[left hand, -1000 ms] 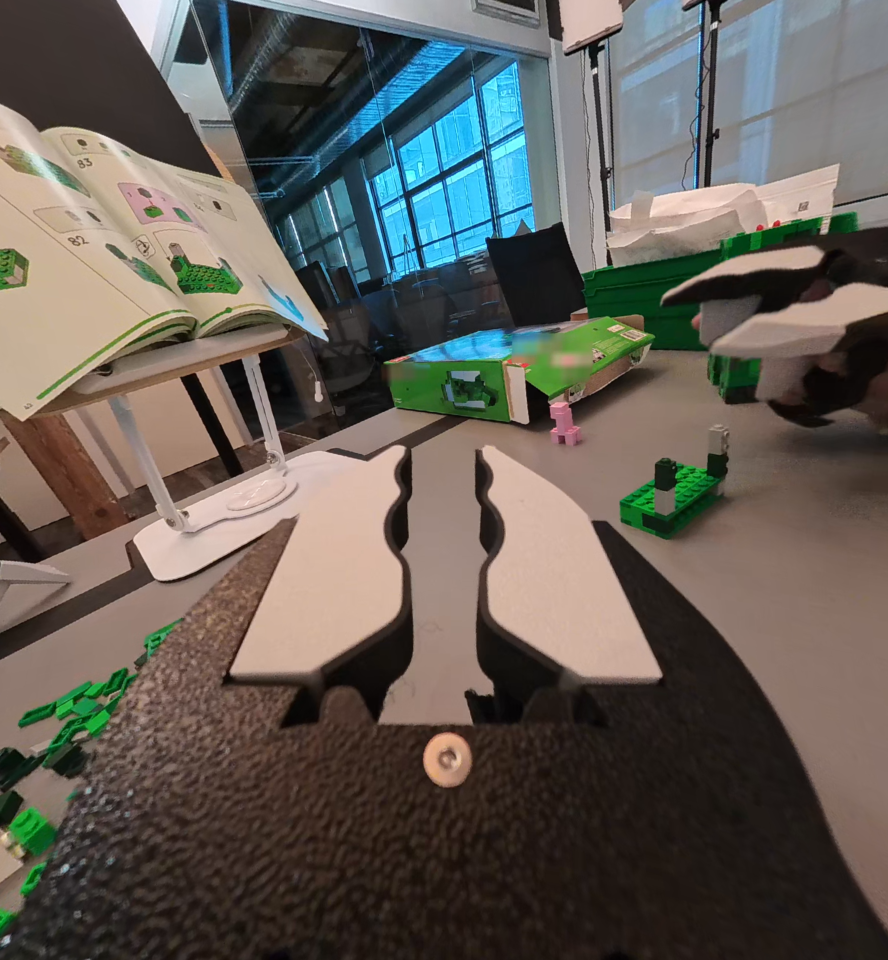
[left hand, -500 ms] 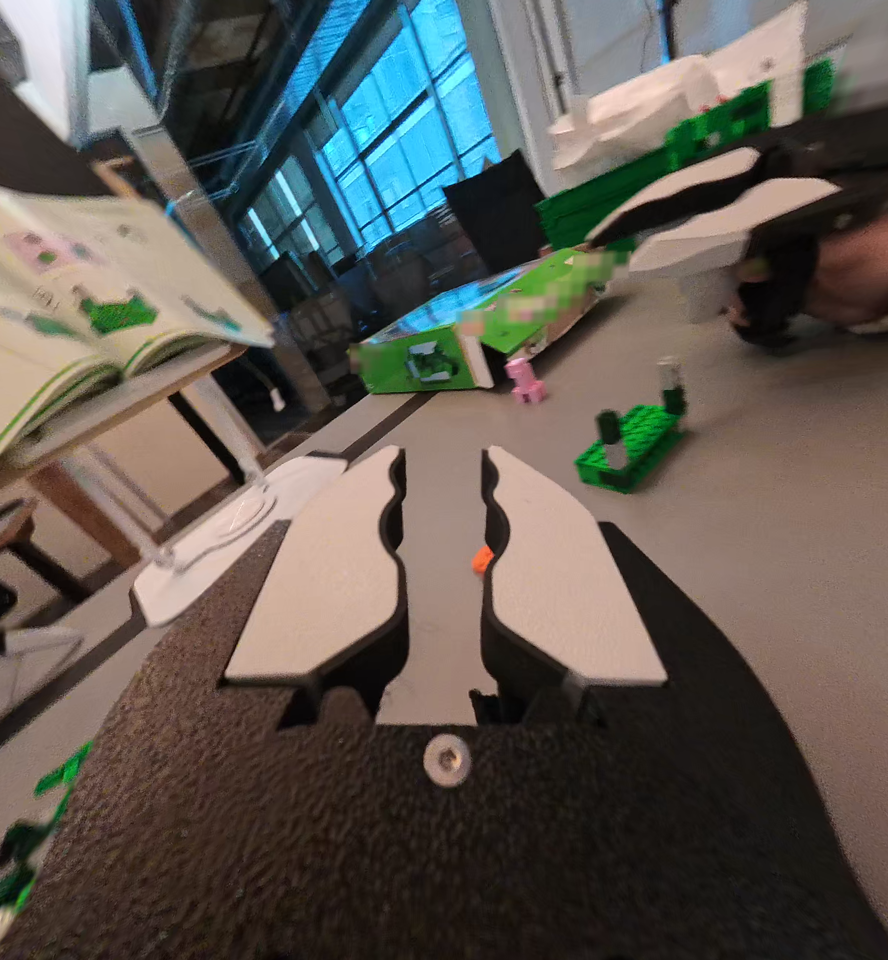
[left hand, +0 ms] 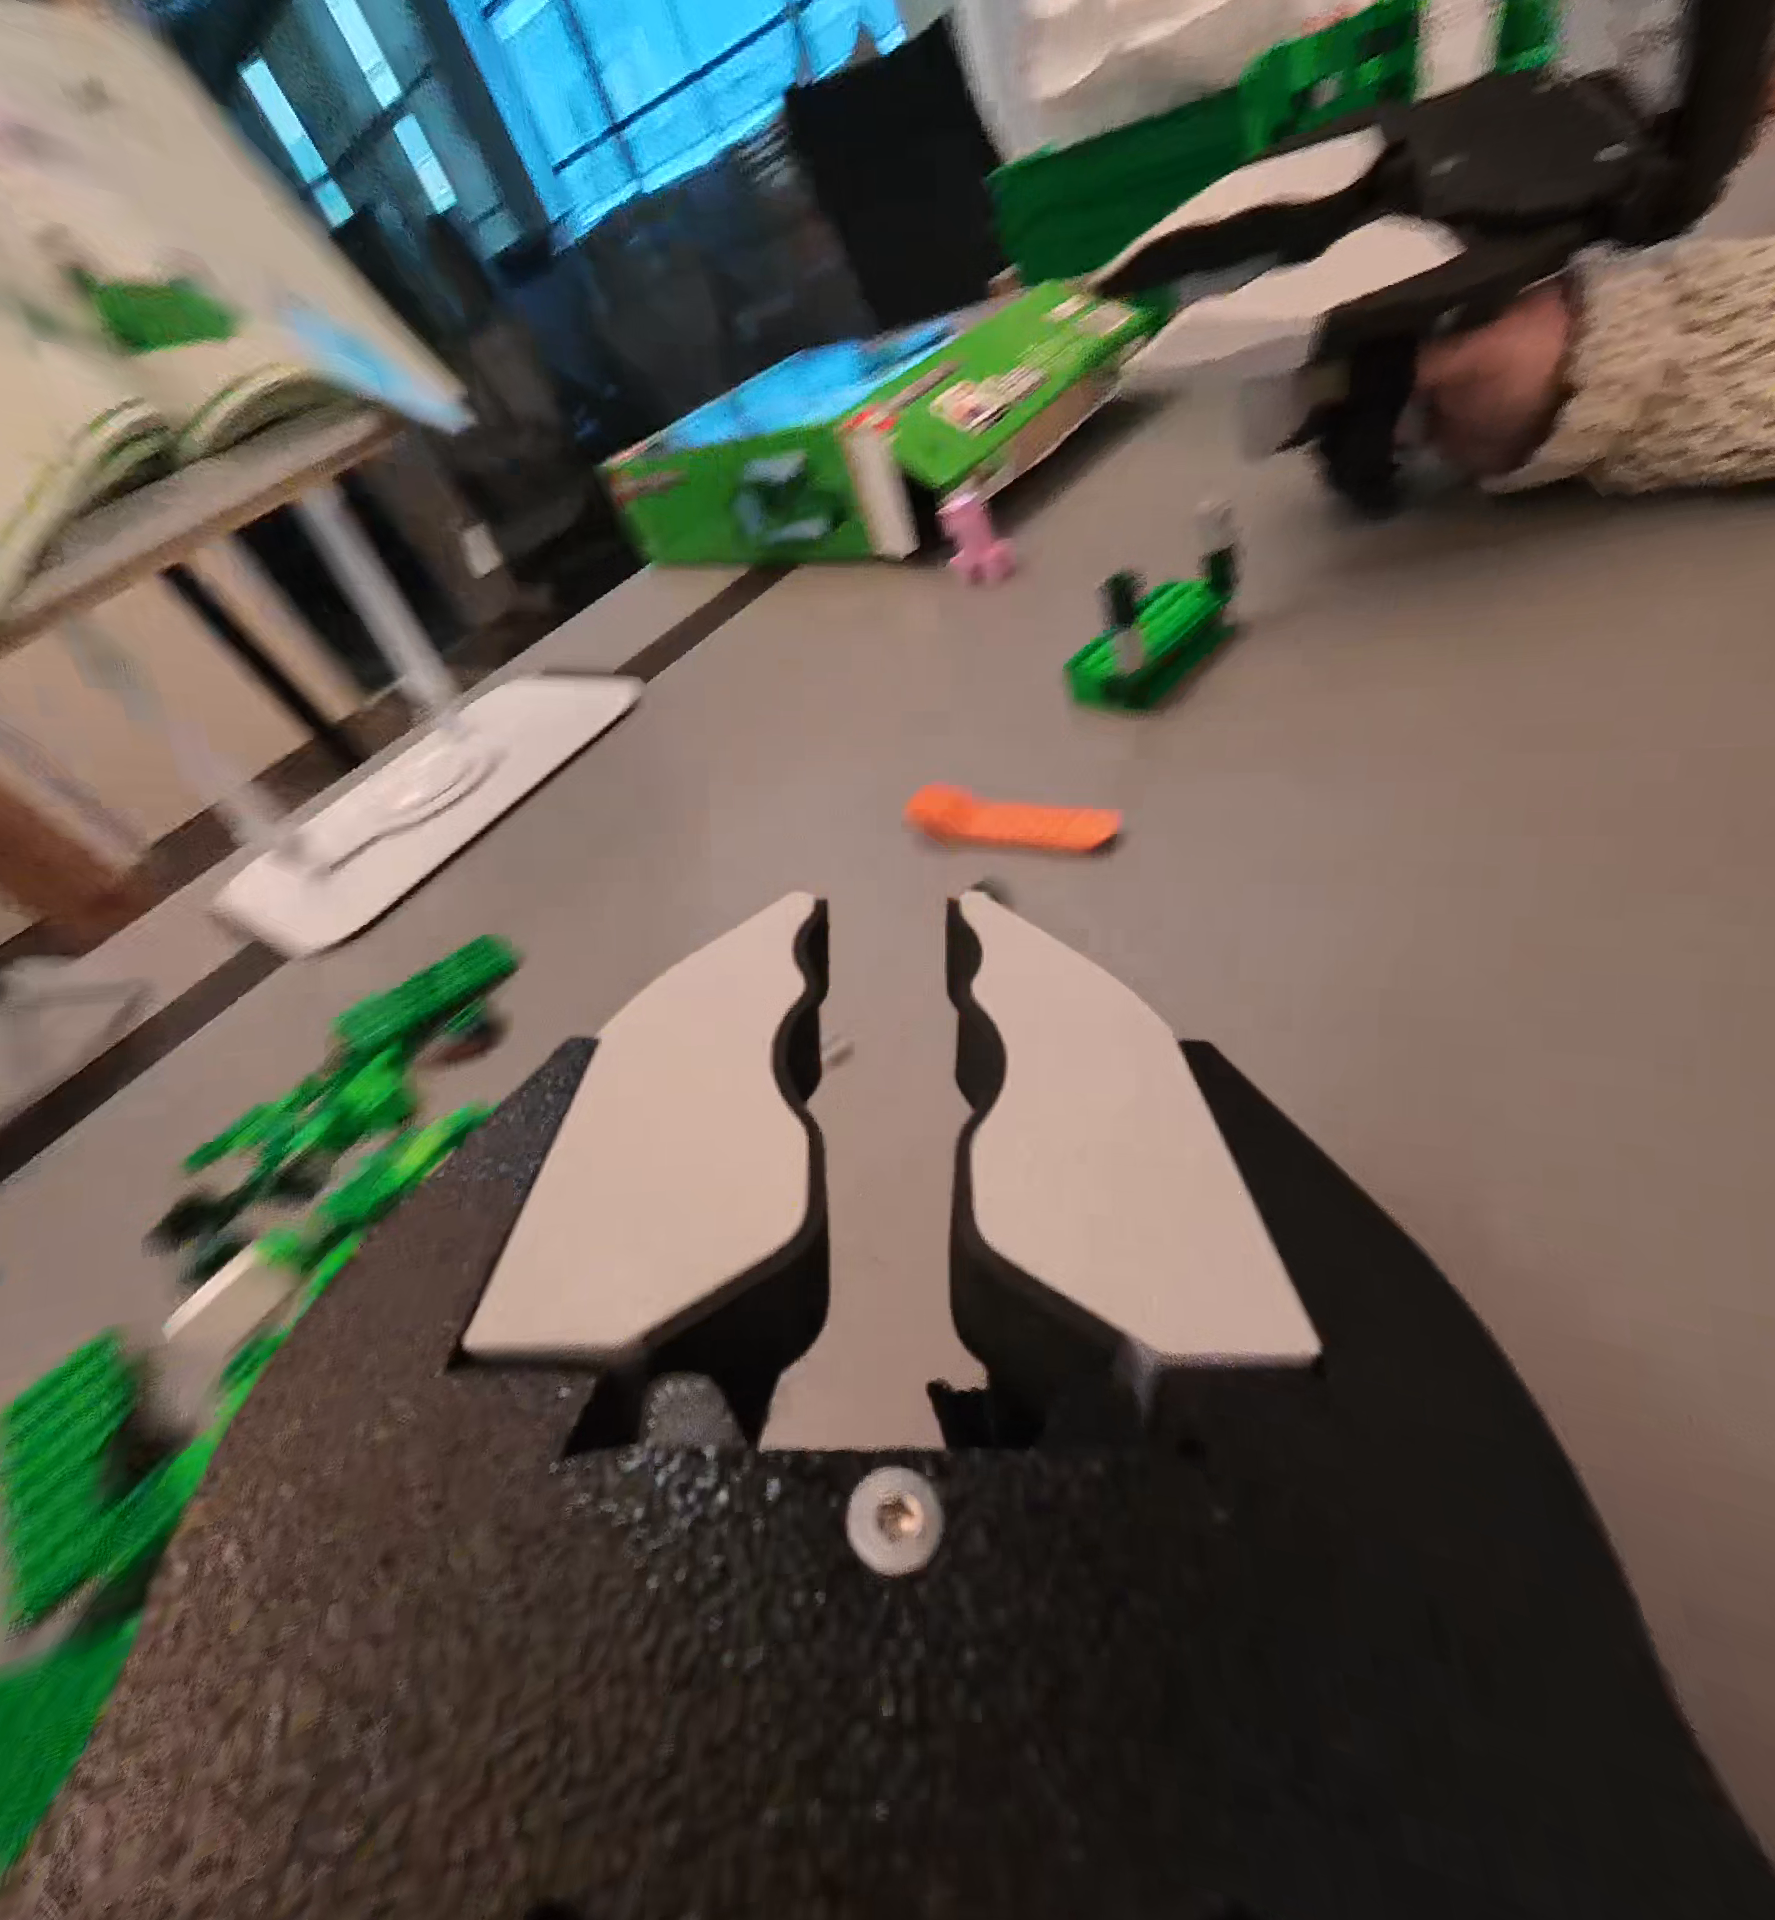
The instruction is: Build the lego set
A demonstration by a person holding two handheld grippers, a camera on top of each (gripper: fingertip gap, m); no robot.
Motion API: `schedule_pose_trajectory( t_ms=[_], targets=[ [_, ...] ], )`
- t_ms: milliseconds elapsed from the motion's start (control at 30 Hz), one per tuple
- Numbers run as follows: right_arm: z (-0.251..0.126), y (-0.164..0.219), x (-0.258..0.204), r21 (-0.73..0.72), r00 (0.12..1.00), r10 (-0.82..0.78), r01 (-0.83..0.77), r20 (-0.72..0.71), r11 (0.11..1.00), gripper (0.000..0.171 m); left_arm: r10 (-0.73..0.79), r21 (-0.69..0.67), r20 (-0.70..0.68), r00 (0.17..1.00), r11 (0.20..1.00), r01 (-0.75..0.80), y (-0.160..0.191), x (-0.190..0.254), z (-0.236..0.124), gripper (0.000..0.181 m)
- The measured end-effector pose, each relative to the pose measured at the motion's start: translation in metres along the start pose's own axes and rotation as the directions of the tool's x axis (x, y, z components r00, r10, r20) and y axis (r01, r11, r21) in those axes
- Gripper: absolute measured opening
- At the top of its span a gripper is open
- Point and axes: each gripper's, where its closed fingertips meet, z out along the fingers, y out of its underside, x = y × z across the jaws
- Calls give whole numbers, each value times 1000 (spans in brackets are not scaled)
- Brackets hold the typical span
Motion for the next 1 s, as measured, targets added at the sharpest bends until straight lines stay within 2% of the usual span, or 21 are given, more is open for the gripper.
schedule_pose_trajectory(
  t_ms=[100,167,300,433,567,633,700,833,1000],
  targets=[
    [1,0,1,-5,1000,-17,17,-16,1000,44,12,-118,216,976,993,14,27,-63,-47,15],
    [3,0,1,-6,999,-24,24,-24,1000,43,-24,-208,286,958,974,87,50,-96,-72,16],
    [2,2,-1,-18,999,-36,35,-21,999,43,-179,-344,271,946,899,269,87,-115,-92,26],
    [3,6,-10,-36,997,-65,67,31,997,42,-213,-417,228,950,861,293,100,-106,-79,22],
    [3,6,-18,-31,995,-68,70,78,997,42,-50,-556,213,976,815,163,116,-117,-60,25],
    [2,4,-19,-17,994,-50,52,93,998,41,-15,-611,192,981,780,132,121,-124,-54,24],
    [1,2,-20,-3,994,-27,27,110,1000,41,-51,-662,185,981,732,163,128,-129,-52,28],
    [-2,-4,-22,34,990,6,-11,142,999,41,-63,-682,152,986,715,151,127,-138,-45,26],
    [-6,-10,-24,70,984,36,-49,175,996,40,-147,-713,140,979,671,203,137,-139,-40,29]
  ],
)
